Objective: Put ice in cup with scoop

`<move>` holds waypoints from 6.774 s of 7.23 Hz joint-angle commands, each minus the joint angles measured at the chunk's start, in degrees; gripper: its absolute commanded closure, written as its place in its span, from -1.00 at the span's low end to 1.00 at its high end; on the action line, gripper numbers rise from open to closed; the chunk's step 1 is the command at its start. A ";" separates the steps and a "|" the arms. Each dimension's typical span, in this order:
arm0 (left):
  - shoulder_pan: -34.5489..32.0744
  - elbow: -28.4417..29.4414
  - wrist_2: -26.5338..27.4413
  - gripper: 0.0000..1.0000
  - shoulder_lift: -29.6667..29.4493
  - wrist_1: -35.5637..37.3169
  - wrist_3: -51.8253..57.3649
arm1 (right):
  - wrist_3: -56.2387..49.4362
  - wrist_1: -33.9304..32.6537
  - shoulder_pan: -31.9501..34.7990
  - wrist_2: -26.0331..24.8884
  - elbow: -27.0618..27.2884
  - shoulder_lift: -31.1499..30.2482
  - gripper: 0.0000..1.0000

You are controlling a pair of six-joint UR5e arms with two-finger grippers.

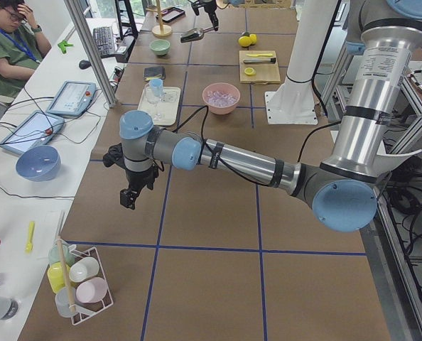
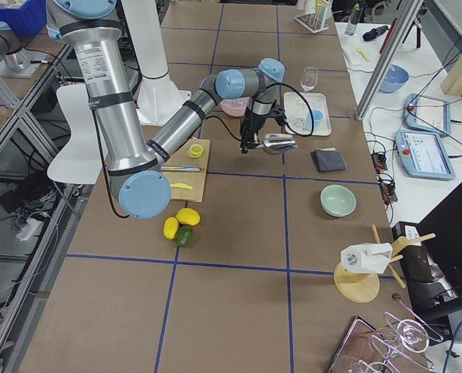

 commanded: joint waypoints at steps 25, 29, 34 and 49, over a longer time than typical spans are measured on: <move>-3.64 -4.07 -7.82 -1.00 17.25 -3.89 0.18 | 42.71 45.00 -15.09 -4.86 -7.77 -14.13 -1.00; -3.64 -3.54 -7.82 -1.00 17.25 -4.07 0.18 | 18.28 44.21 1.50 -4.71 -8.91 -19.81 -1.00; -3.64 -3.72 -7.73 -1.00 16.46 -4.33 0.09 | -12.92 43.95 29.73 4.43 -16.57 -28.16 -1.00; -3.73 -5.65 -7.56 -1.00 17.17 -3.98 0.01 | -11.70 39.55 31.79 6.64 -15.16 -29.50 -1.00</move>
